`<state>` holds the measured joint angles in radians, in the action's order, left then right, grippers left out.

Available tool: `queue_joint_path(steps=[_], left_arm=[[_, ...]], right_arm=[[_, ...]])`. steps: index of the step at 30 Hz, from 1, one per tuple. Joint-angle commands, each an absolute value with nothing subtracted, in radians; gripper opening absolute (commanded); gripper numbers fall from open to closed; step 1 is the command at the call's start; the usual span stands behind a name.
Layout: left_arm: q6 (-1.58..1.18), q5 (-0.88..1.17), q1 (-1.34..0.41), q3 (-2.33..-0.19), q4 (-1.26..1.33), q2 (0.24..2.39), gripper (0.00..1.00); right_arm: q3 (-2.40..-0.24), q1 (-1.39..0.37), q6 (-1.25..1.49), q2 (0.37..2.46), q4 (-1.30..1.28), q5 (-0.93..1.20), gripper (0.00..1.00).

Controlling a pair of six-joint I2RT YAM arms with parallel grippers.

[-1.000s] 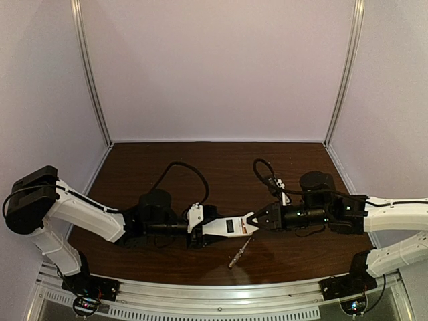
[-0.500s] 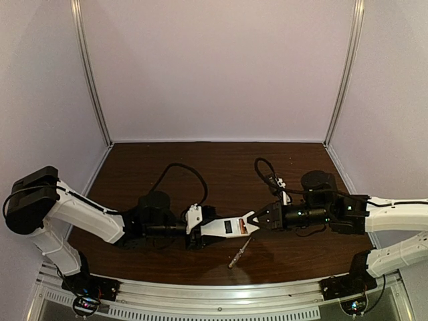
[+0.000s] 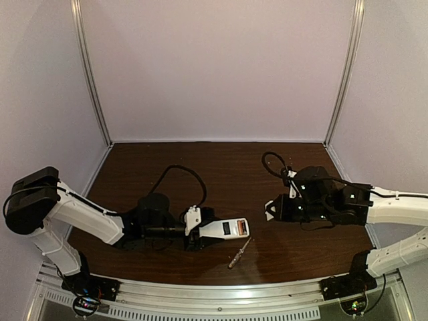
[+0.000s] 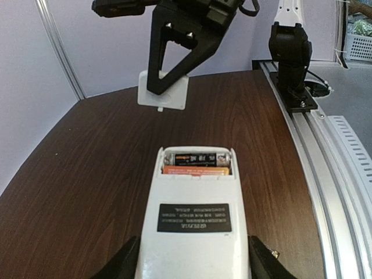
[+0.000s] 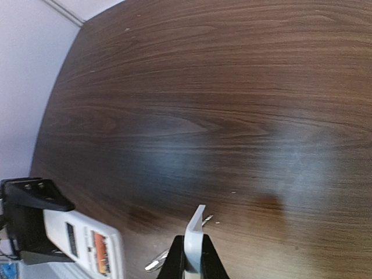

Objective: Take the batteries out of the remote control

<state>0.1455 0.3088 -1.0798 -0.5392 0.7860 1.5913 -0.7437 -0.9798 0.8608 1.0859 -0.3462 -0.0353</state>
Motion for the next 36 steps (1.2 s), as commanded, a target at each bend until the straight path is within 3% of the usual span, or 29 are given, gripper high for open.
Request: queue_joint_path(steps=[1,14,19,25,36], left_arm=[[0.132,0.296,-1.081,-0.525,0.851,1.571,0.0],[0.125,0.266,-1.081,-0.494,0.871,1.572,0.0],[0.112,0.257,-1.081,-0.472,0.883,1.57,0.0],[0.085,0.229,-1.081,-0.438,0.896,1.571,0.0],[0.036,0.19,-1.081,-0.37,0.904,1.529,0.0]], right_arm=[[-0.781,-0.984,0.871,1.155,-0.568,-0.283,0.0],[-0.866,-0.983,0.949,1.452,-0.814,-0.535,0.0],[-0.876,-0.982,0.936,1.537,-0.812,-0.542,0.01],[-0.894,-0.975,0.895,1.621,-0.766,-0.525,0.09],[-0.864,-0.946,0.785,1.631,-0.616,-0.382,0.18]])
